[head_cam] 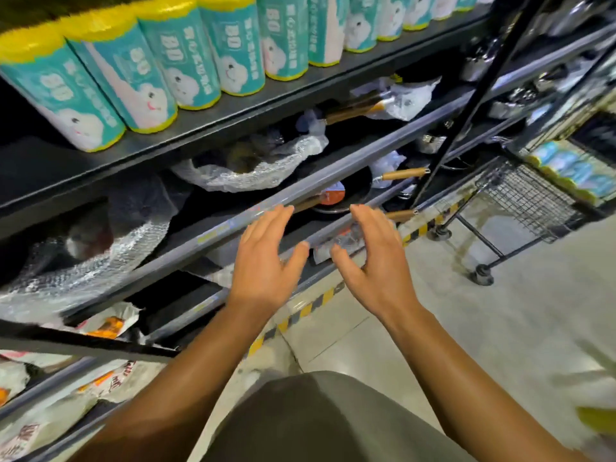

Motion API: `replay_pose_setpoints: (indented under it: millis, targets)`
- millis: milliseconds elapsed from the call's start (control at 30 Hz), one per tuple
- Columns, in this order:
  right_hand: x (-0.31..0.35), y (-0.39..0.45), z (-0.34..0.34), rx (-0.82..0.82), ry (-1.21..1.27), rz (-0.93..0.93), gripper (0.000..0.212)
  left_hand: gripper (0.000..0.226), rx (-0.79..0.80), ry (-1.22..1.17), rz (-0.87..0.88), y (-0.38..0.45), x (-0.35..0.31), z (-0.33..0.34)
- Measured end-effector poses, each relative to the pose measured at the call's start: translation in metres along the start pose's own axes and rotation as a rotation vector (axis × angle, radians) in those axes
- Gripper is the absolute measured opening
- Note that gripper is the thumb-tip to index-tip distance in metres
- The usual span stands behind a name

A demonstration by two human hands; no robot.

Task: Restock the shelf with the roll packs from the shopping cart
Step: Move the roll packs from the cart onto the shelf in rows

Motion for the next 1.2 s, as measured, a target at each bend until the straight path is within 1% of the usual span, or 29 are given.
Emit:
replay_pose_setpoints:
  millis: [167,267,467,567,667,833,933,1067,1200]
  targets:
    - [-0.09,-0.028,-0.085,-0.092,-0.08,0.136,0.065,0.06,0.113,-0.046,0.083,-0.021,-0.074,0.096]
    - [-0.139,-0.046,-0.131,-0.147,-0.097,0.251,0.063,0.063,0.199,-0.057,0.145,-0.03,-0.118,0.152]
    - [-0.22,-0.069,-0.198,-0.227,-0.158,0.466,0.065,0.063,0.335,-0.094,0.279,-0.032,-0.182,0.246]
    - [-0.259,-0.071,-0.229,-0.257,-0.188,0.579,0.067,0.062,0.403,-0.093,0.314,-0.023,-0.211,0.291]
    - [-0.3,-0.064,-0.261,-0.306,-0.225,0.656,0.066,0.061,0.511,-0.091,0.339,-0.005,-0.244,0.343]
    - [-0.36,-0.042,-0.298,-0.372,-0.299,0.751,0.066,0.061,0.641,-0.151,0.454,0.038,-0.302,0.428]
    - [-0.39,-0.033,-0.312,-0.398,-0.302,0.828,0.068,0.06,0.71,-0.131,0.535,0.06,-0.339,0.475]
    - [-0.423,-0.023,-0.338,-0.47,-0.288,0.932,0.069,0.058,0.775,-0.112,0.632,0.078,-0.385,0.521]
    - [-0.464,-0.015,-0.365,-0.514,-0.285,0.987,0.07,0.059,0.82,-0.126,0.667,0.089,-0.427,0.563]
Point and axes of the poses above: each hand's wrist, its own y-axis towards the middle knuckle, its own z-axis out of the palm, x = y × z, the point moved 7 cm from there along y, towards the middle knuckle, and after that the axes turned 7 degrees about -x, right-handed, at the moved point
